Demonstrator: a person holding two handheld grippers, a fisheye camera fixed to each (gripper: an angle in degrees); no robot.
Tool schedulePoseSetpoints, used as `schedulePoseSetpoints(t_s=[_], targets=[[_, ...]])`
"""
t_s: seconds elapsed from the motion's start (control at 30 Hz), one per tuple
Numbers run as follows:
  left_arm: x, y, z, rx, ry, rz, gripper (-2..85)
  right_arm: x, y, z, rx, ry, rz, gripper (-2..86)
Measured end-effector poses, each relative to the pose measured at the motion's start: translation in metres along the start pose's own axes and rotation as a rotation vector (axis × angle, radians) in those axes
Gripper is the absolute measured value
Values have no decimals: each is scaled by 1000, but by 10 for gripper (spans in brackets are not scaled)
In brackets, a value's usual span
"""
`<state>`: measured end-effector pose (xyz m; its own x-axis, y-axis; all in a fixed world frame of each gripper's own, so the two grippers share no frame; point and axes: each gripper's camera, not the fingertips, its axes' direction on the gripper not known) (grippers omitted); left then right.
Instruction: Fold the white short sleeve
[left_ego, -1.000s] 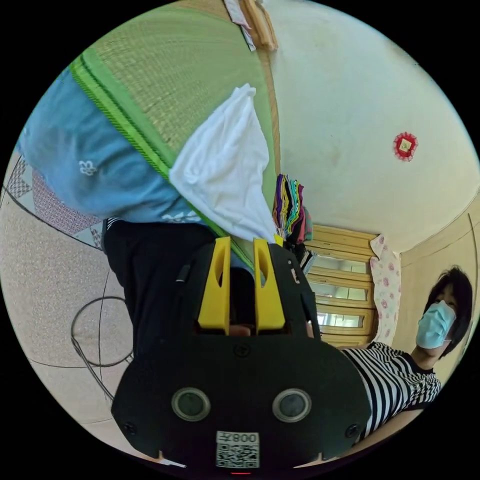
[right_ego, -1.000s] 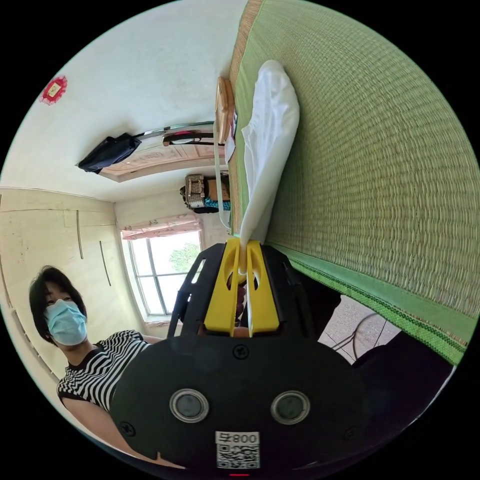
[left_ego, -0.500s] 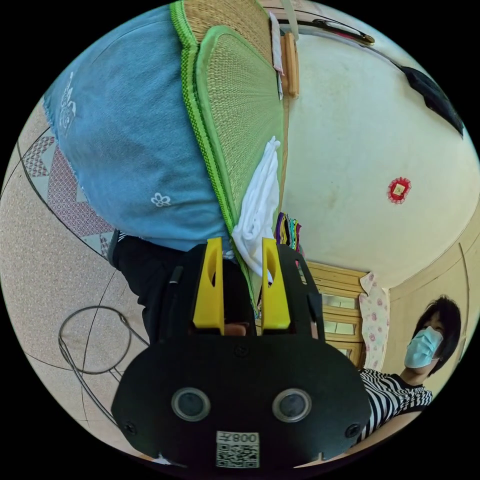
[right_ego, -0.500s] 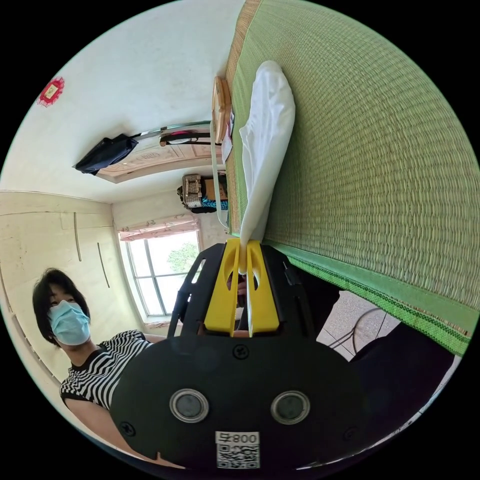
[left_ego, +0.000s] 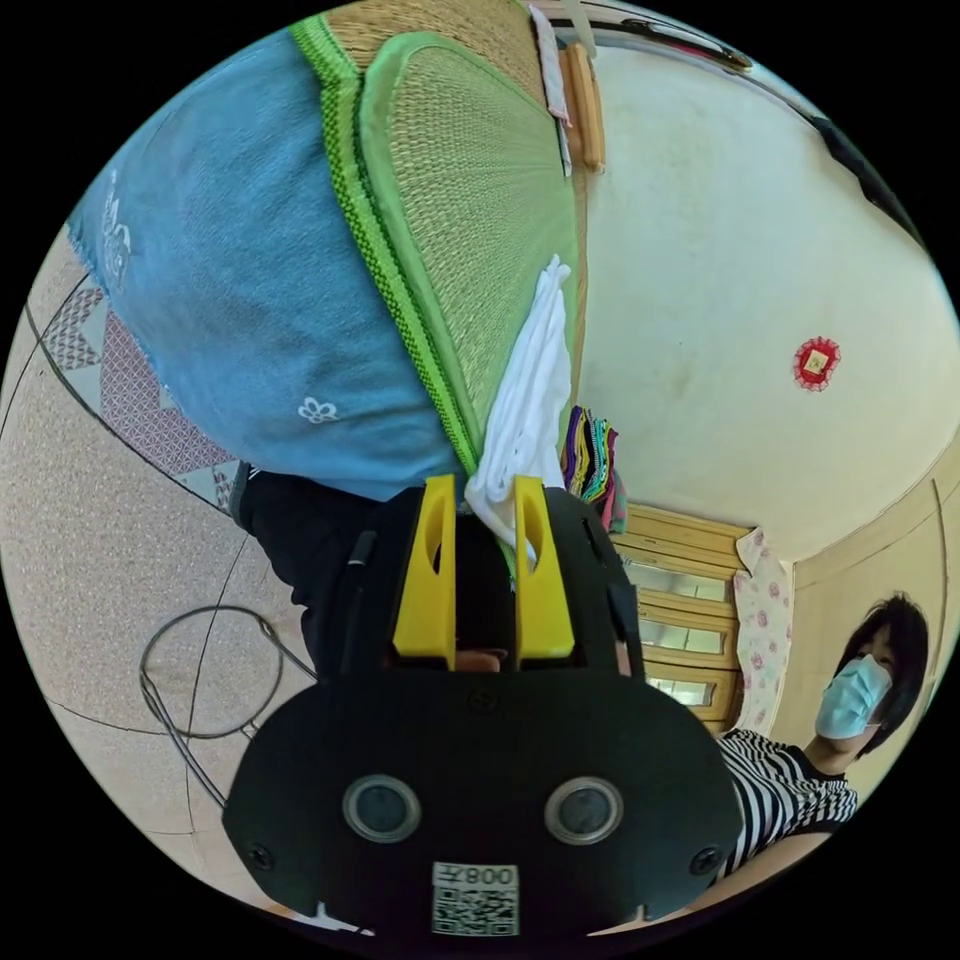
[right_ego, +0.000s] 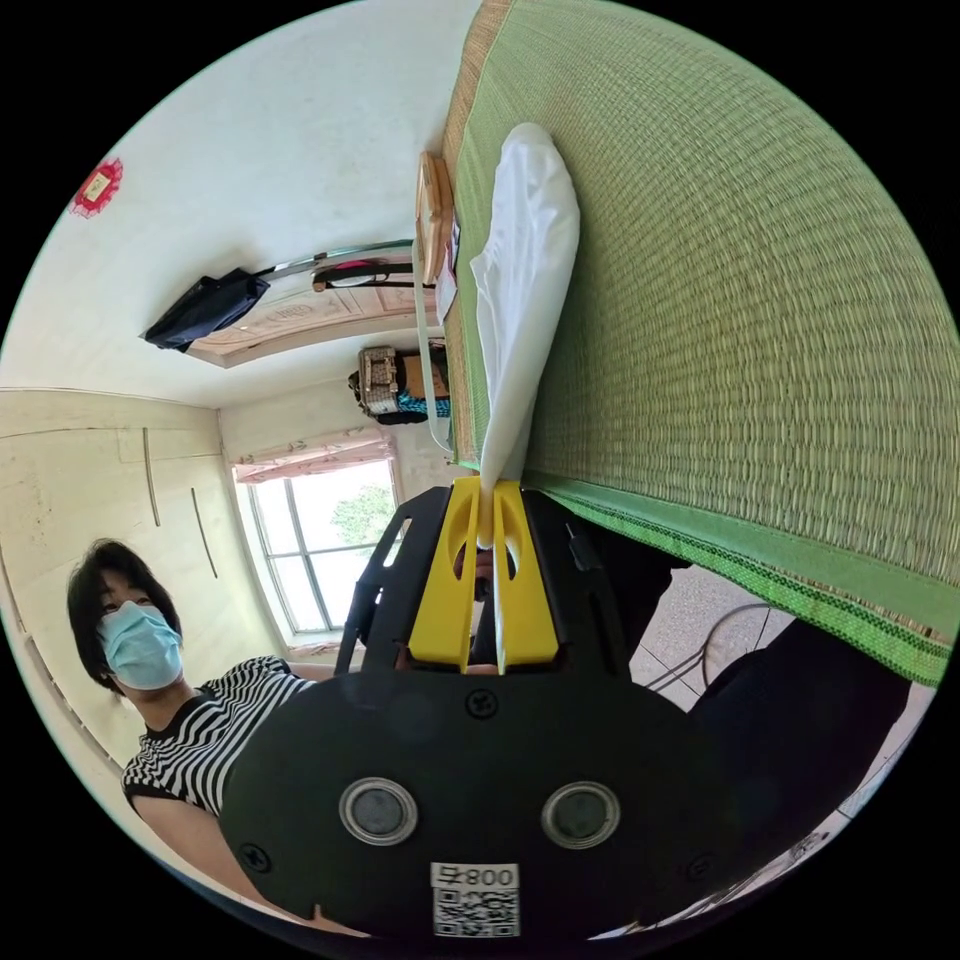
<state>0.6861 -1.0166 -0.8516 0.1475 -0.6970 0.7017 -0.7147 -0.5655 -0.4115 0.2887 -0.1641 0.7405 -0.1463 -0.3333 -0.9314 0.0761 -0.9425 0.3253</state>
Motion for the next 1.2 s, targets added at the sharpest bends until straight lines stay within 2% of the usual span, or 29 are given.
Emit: schedulePoseSetpoints(t_s=[0.37, 1.2], targets=[[5, -4, 4, -90, -27, 43, 72, -10, -8, 2, -1, 11, 11, 18], [7, -32, -54, -116, 12, 88, 34, 5, -15, -14, -8, 32, 48, 17]])
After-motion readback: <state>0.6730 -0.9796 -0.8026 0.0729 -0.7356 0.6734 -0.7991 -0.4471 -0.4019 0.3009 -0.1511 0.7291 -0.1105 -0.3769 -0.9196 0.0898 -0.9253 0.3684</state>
